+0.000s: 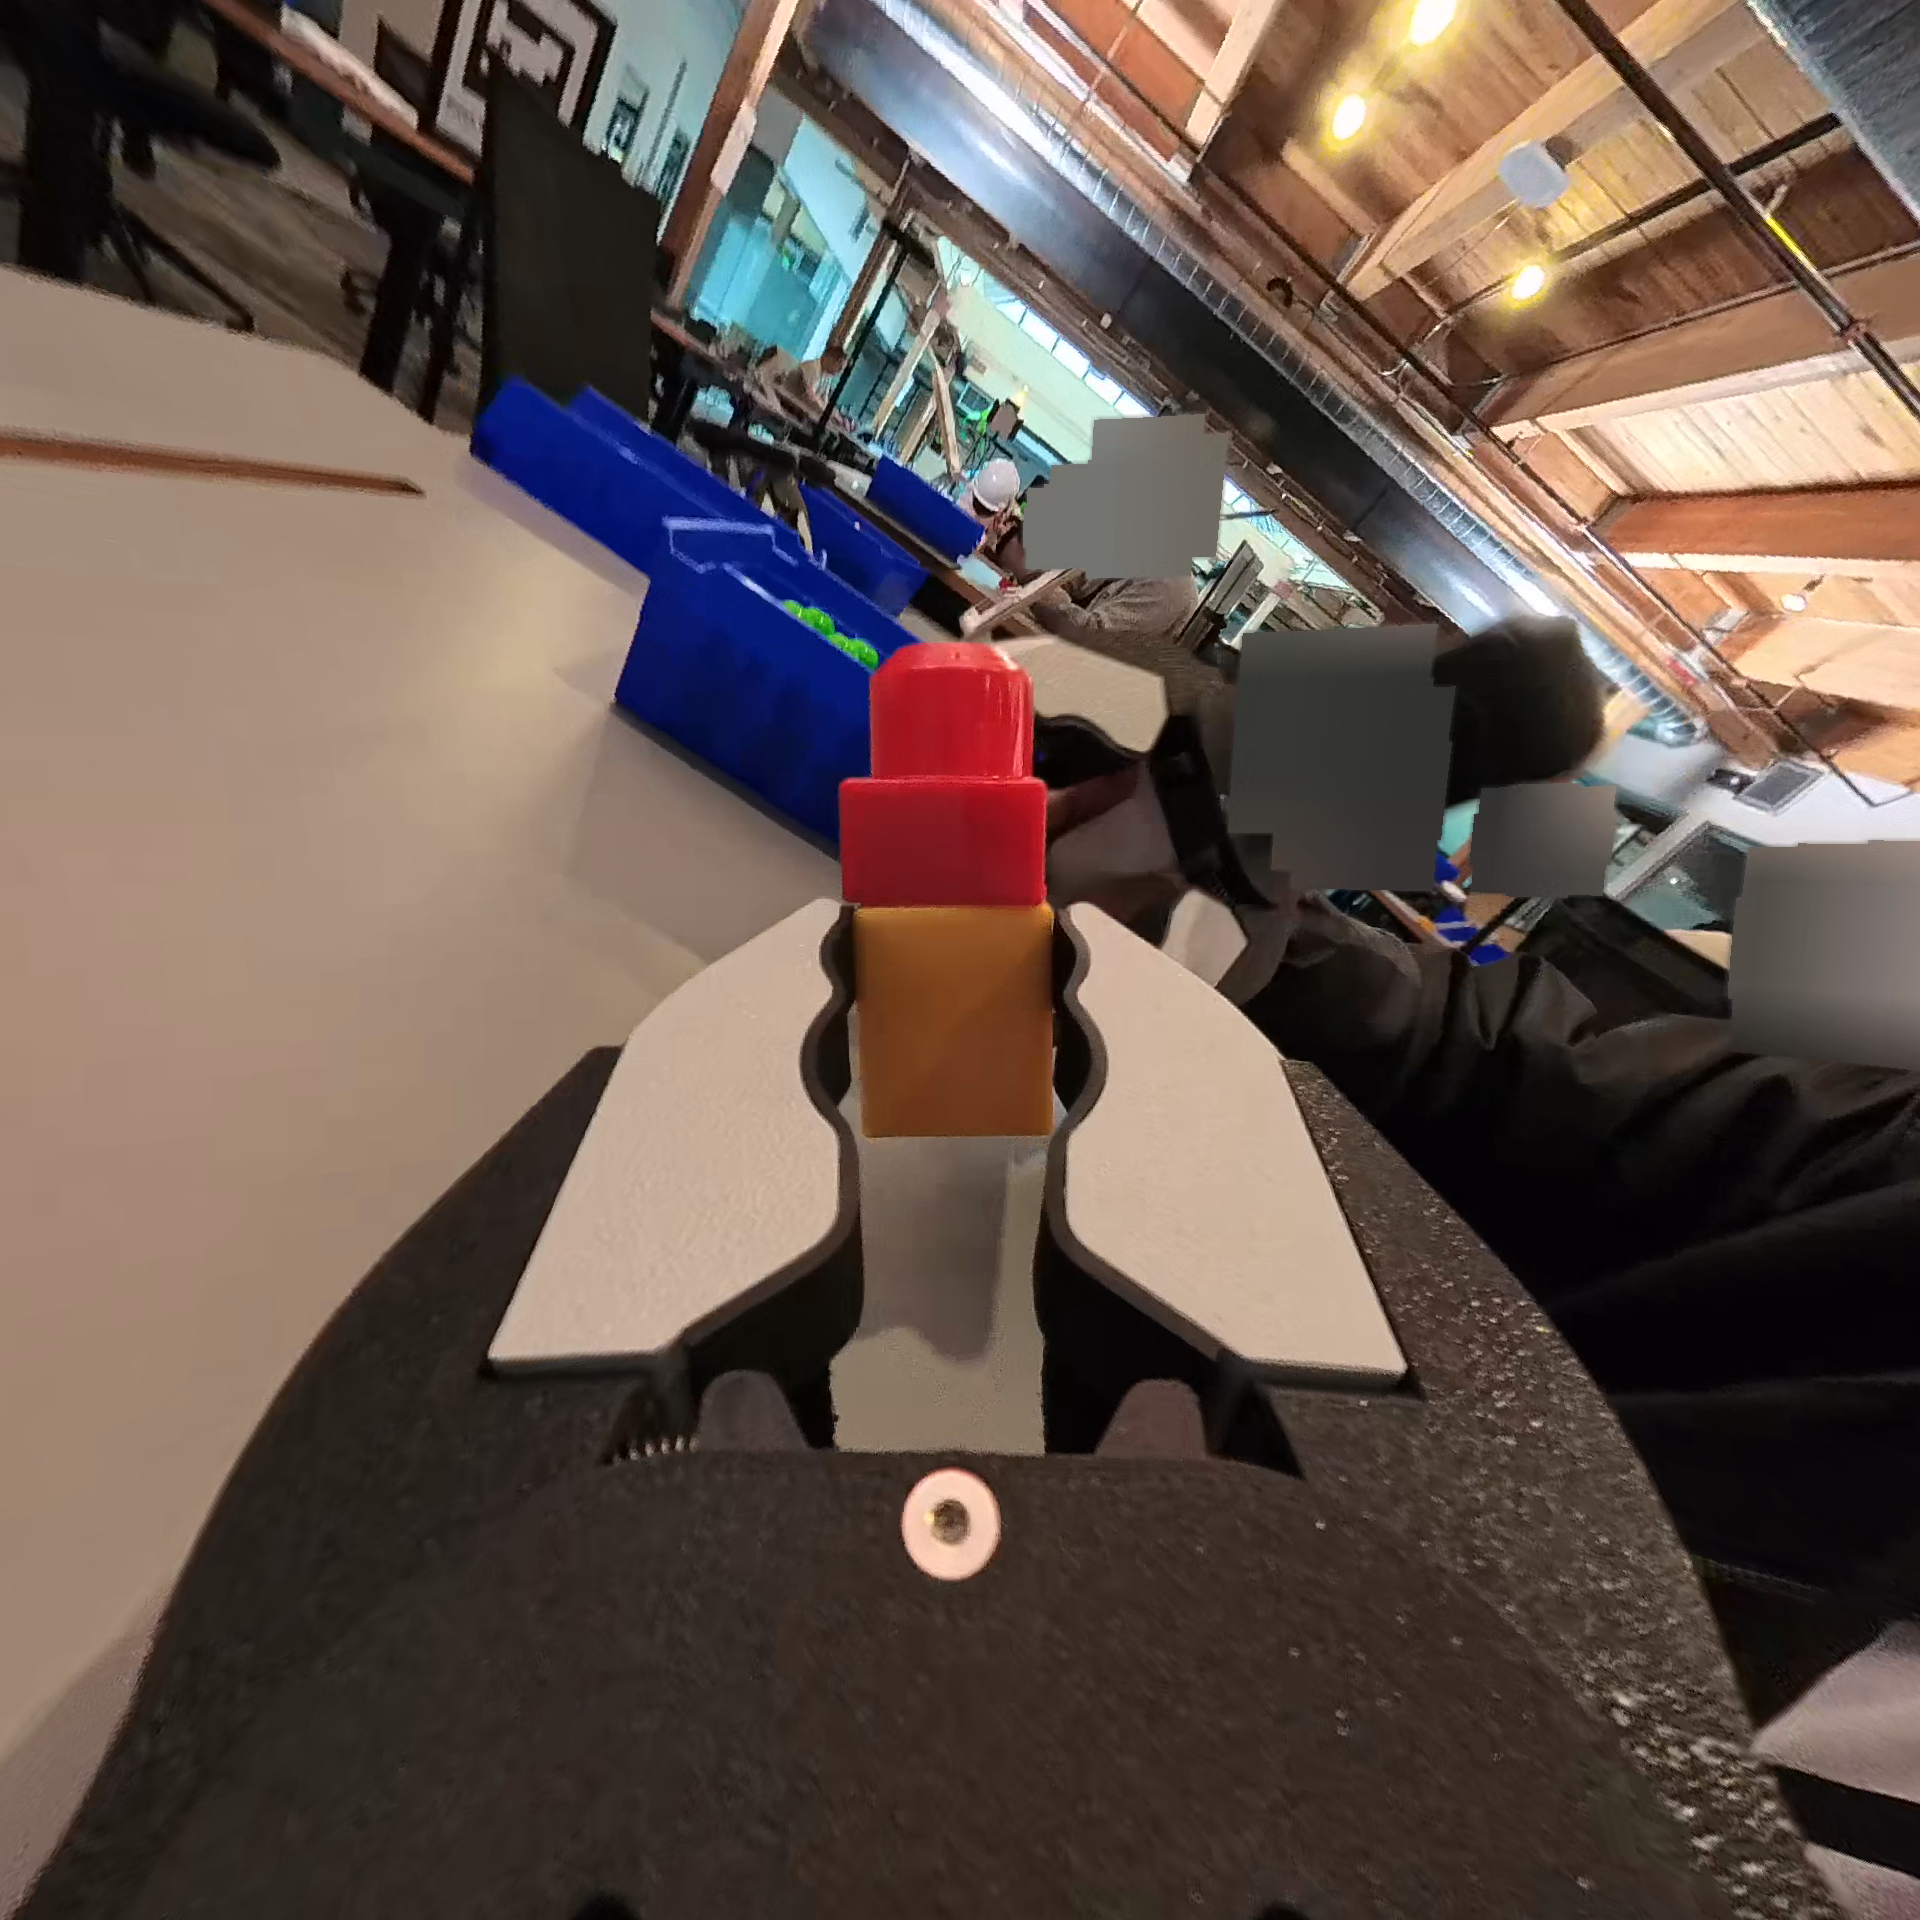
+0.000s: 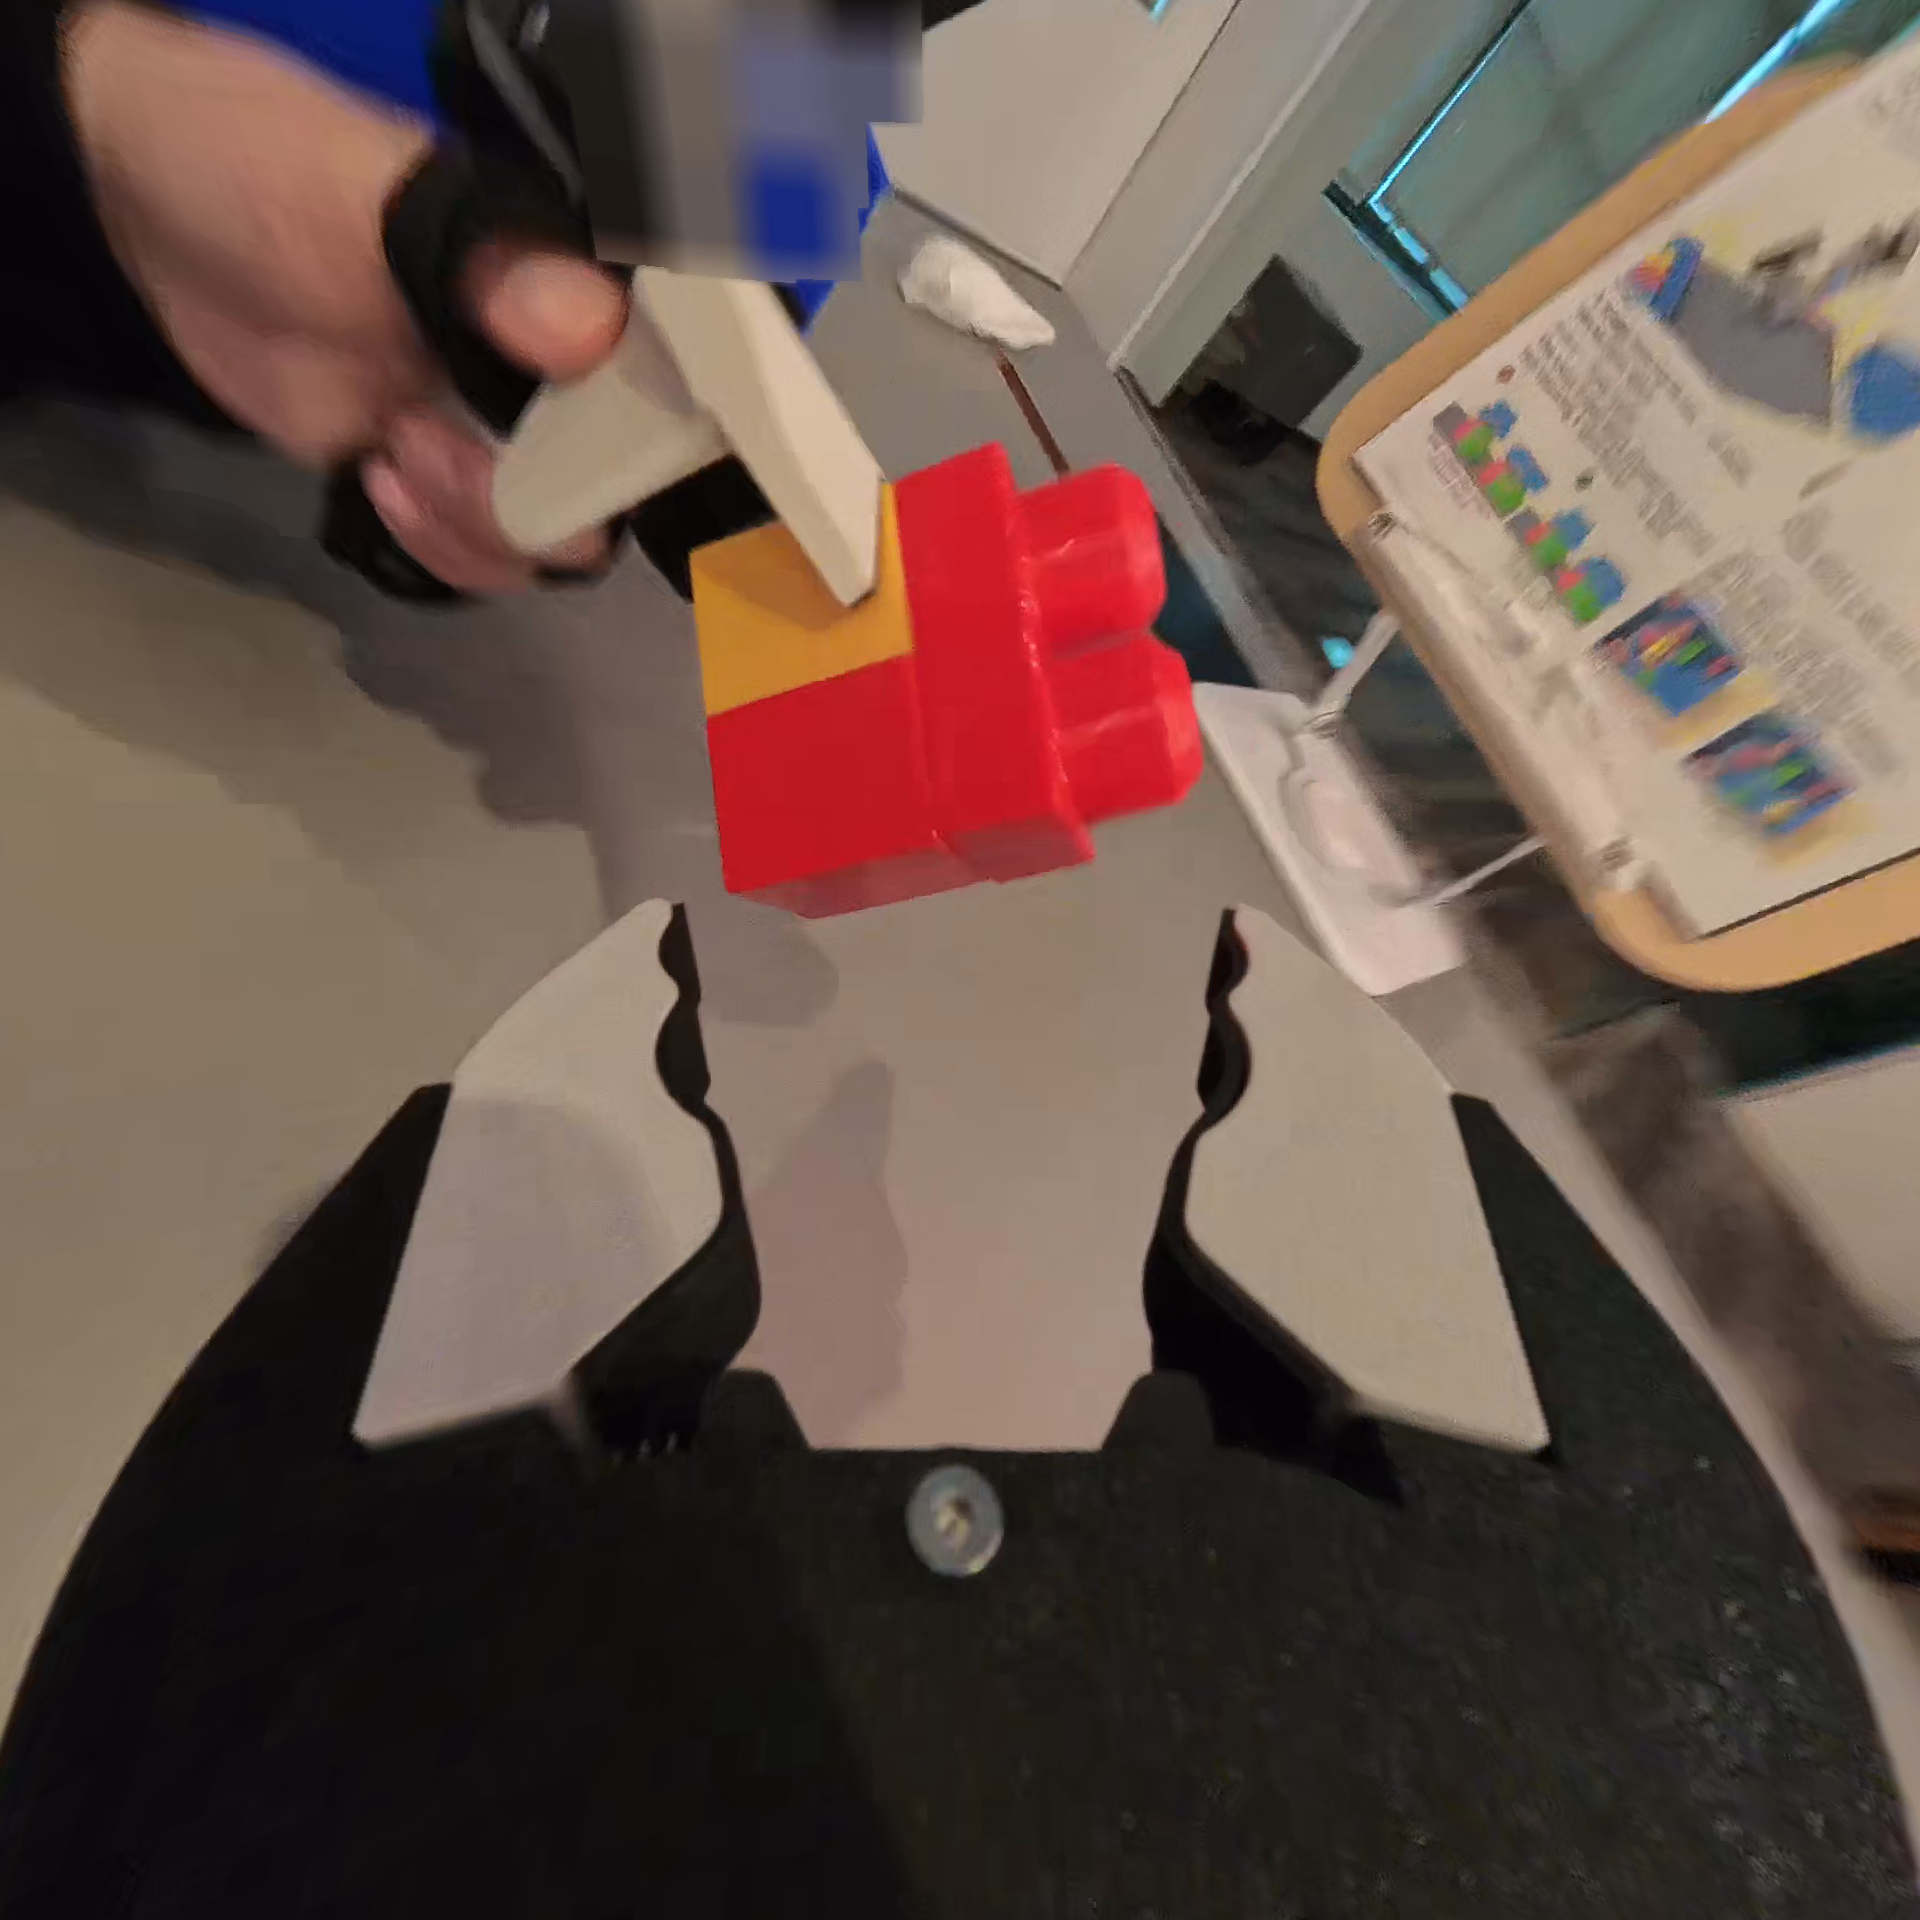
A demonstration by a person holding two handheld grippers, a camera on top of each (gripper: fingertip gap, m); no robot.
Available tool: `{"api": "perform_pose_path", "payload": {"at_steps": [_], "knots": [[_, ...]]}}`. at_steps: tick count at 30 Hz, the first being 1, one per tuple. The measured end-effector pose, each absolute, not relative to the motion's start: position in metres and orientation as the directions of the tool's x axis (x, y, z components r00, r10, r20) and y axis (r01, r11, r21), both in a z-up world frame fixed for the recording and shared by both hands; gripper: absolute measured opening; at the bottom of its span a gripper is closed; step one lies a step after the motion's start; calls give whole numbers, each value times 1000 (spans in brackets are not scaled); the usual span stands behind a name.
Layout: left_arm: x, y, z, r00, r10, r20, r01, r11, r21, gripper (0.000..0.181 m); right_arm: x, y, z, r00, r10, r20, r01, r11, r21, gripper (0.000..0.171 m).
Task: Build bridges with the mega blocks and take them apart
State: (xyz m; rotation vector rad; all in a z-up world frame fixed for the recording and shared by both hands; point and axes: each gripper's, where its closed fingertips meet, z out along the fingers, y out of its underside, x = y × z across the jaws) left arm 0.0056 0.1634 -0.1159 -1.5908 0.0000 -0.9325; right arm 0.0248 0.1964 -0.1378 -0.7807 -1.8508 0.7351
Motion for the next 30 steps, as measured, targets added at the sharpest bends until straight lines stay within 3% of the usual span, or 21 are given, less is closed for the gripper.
{"api": "perform_pose_path", "payload": {"at_steps": [4, 6, 8, 12, 17, 22, 24, 27, 30], "knots": [[14, 161, -112, 722, -516, 461, 405, -224, -886, 36, 41, 186, -126, -474, 878, 63, 273, 214, -938, 75], [22, 158, -105, 713, -556, 427, 390, -191, -901, 36, 44, 181, -113, -540, 822, -180, 307, -7, -952, 74], [26, 156, -103, 720, -569, 398, 367, -174, -914, 36, 45, 178, -105, -584, 753, -304, 317, -134, -939, 67], [33, 156, -105, 708, -587, 392, 352, -187, -917, 36, 44, 173, -113, -606, 740, -292, 330, -101, -939, 37], [35, 155, -107, 711, -590, 383, 337, -192, -922, 36, 45, 171, -119, -619, 737, -273, 353, -49, -934, 41], [42, 154, -110, 727, -599, 337, 284, -185, -941, 37, 50, 170, -123, -622, 754, -212, 371, 45, -927, 34], [46, 151, -107, 724, -620, 303, 259, -163, -952, 57, 51, 176, -124, -593, 793, -139, 367, 113, -923, 33], [46, 147, -106, 722, -628, 291, 239, -169, -956, 72, 72, 191, -114, -578, 811, -88, 388, 179, -904, 34], [47, 146, -105, 707, -642, 296, 251, -163, -954, 64, 121, 241, -92, -558, 829, 42, 437, 337, -834, 34]]}}
